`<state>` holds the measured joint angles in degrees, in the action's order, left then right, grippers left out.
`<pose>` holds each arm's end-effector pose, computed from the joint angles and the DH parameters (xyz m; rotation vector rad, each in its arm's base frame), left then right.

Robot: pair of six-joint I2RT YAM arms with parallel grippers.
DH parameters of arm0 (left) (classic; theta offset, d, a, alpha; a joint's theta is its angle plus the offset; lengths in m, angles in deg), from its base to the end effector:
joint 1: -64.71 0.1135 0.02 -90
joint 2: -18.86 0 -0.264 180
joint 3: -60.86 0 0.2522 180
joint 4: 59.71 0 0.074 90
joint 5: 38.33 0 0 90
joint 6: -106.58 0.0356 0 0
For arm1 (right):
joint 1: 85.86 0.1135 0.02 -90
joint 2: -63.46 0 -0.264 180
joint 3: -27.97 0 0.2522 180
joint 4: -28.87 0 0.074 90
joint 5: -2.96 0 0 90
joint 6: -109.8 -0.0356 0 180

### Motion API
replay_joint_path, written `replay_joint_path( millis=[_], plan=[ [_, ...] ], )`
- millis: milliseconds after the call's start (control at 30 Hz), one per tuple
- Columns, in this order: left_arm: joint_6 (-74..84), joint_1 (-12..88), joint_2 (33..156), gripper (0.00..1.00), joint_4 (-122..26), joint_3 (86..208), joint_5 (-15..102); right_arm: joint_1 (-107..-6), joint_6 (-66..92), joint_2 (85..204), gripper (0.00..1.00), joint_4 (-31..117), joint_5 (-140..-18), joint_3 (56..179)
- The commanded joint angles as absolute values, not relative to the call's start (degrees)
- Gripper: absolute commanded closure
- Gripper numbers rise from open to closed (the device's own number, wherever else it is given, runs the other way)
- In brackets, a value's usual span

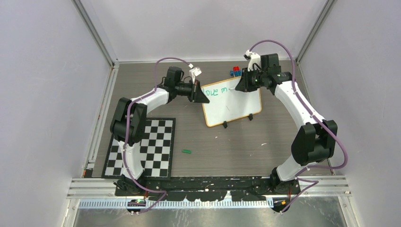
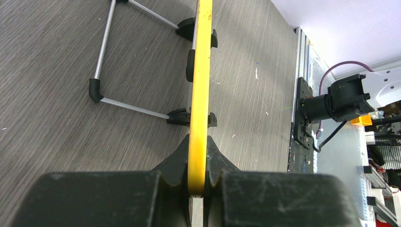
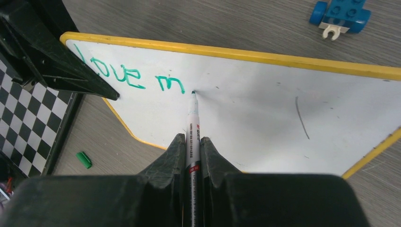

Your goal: Write a sentence on the whiteboard

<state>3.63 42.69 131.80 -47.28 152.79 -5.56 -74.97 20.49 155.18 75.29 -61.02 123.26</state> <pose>0.3931 -0.1913 0.2148 0.7743 2.0285 -1.4209 0.3480 0.0828 0.3210 -0.4610 2.2564 0.6162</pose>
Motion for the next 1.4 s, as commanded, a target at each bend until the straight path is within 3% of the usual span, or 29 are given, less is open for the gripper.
replay_joint_path(
  millis=[0,1367],
  plan=[
    [4.01,42.47,132.31,1.0,-45.69,152.31,-4.18,-76.15,18.33,152.21,1.0,73.35,-60.82,124.77],
    [4.19,42.39,131.88,1.0,-47.43,151.63,-4.14,-74.98,19.52,153.26,1.0,73.22,-65.33,122.78]
  ],
)
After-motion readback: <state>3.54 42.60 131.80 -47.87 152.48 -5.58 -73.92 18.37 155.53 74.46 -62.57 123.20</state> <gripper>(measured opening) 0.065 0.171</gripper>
